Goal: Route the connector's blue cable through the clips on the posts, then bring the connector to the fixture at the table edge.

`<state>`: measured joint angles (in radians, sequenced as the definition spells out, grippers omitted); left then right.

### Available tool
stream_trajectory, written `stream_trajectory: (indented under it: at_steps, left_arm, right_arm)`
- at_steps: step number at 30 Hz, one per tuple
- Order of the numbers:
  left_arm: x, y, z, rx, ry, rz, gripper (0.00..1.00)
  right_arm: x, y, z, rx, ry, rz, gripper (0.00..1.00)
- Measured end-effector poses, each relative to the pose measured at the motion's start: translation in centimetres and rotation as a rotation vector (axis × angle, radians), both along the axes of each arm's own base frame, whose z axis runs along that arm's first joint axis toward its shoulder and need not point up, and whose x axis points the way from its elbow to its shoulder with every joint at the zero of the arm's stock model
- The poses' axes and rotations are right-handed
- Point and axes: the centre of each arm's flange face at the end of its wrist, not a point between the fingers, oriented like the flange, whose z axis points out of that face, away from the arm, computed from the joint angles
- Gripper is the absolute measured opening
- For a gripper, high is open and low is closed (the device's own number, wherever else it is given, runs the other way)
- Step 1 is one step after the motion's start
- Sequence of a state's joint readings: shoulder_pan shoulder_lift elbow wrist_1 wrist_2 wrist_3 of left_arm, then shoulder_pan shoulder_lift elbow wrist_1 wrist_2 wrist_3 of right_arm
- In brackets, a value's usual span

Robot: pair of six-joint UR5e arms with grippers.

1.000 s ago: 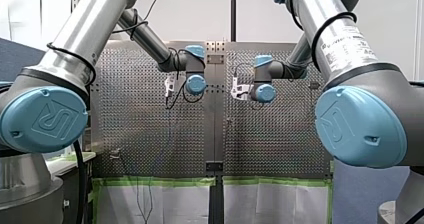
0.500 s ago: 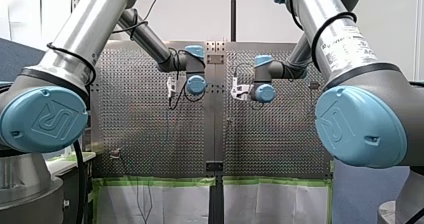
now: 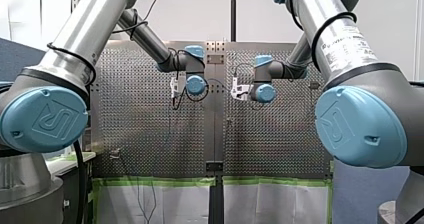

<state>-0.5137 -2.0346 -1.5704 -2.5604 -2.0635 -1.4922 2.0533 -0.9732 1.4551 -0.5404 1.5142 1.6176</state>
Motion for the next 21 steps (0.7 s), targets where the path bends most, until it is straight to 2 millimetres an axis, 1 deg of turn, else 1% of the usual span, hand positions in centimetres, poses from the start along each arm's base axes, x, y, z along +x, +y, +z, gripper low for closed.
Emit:
stream_trajectory:
  at_steps: [8,14,21]
  left_arm:
    - [-0.5,0.1,-0.7,0.007,0.017,0.009,0.0]
    - [-1.4,0.7,-2.5,0.016,0.032,0.013,0.0]
    - [-2.7,0.9,-4.4,0.029,0.052,0.005,0.0]
  right_arm:
    - [-0.7,0.1,-0.6,0.037,0.025,-0.027,0.0]
    - [-1.7,1.0,-2.4,0.094,0.062,-0.062,0.0]
    - [-2.2,2.3,-4.2,0.124,0.081,-0.073,0.0]
